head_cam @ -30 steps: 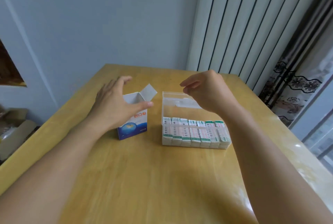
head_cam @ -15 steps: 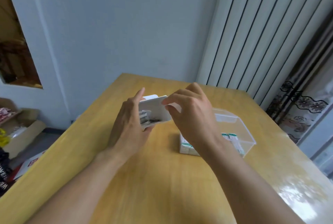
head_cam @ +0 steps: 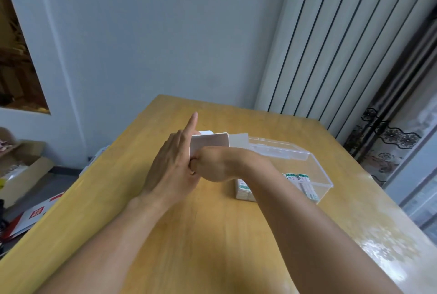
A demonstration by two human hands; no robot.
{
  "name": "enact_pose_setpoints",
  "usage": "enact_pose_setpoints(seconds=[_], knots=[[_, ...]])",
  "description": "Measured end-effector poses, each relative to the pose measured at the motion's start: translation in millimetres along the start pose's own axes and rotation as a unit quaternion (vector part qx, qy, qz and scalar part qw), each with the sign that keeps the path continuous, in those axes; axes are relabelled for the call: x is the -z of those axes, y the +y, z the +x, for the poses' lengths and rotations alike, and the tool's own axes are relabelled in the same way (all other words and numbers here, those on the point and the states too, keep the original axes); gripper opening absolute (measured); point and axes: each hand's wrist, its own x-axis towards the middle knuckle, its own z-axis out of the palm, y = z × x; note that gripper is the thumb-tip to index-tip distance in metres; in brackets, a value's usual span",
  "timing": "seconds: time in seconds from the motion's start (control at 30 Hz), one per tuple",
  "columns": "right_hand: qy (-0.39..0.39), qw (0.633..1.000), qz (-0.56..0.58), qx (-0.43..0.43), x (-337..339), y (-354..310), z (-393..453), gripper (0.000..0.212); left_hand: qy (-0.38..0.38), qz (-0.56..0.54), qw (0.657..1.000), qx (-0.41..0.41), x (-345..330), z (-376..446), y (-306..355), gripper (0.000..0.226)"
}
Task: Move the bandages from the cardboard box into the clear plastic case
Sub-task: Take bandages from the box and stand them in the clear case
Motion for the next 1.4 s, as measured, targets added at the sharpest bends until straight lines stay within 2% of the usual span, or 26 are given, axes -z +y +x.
enact_pose_setpoints(seconds=[0.07, 0.17, 0.3, 0.43, 0.6, 0.7, 0.9, 1.1, 1.3, 1.4], knots=[[-0.015, 1.000, 0.021, 0.004, 3, 0, 4, 0.029, -0.017, 0.002, 1.000, 0.006, 1, 0, -4, 0.131], [-0.039, 0.998, 0.056, -0.011, 5, 4, 6, 0.022, -0.034, -0.041, 0.997, 0.058, 7, -1, -3, 0.138], [-0.024, 0.999, 0.022, -0.011, 3, 12, 8, 0.026, -0.062, -0.085, 0.990, 0.096, 9, -1, -1, 0.145], [-0.017, 1.000, 0.011, 0.008, 7, 14, 2, 0.010, -0.065, -0.101, 0.987, 0.110, 6, 0, -5, 0.149], [-0.094, 0.992, -0.060, -0.055, 10, 4, 4, 0.027, -0.094, -0.072, 0.989, 0.084, 7, 0, -4, 0.148], [-0.108, 0.987, -0.099, -0.065, 11, -1, 6, 0.032, -0.102, -0.070, 0.990, 0.074, 8, 0, -3, 0.146], [-0.086, 0.994, -0.048, -0.050, 11, 3, 5, 0.023, -0.105, -0.072, 0.988, 0.082, 9, 1, -7, 0.145], [-0.089, 0.996, 0.002, -0.012, 15, 9, 2, 0.037, -0.098, -0.090, 0.986, 0.103, 10, 2, -3, 0.148], [-0.041, 0.998, -0.044, 0.030, 14, 14, -2, 0.040, -0.096, -0.116, 0.980, 0.126, 10, 1, -5, 0.148], [-0.013, 0.996, -0.078, 0.044, 13, 16, 0, 0.031, -0.093, -0.137, 0.975, 0.146, 10, 1, -5, 0.150]])
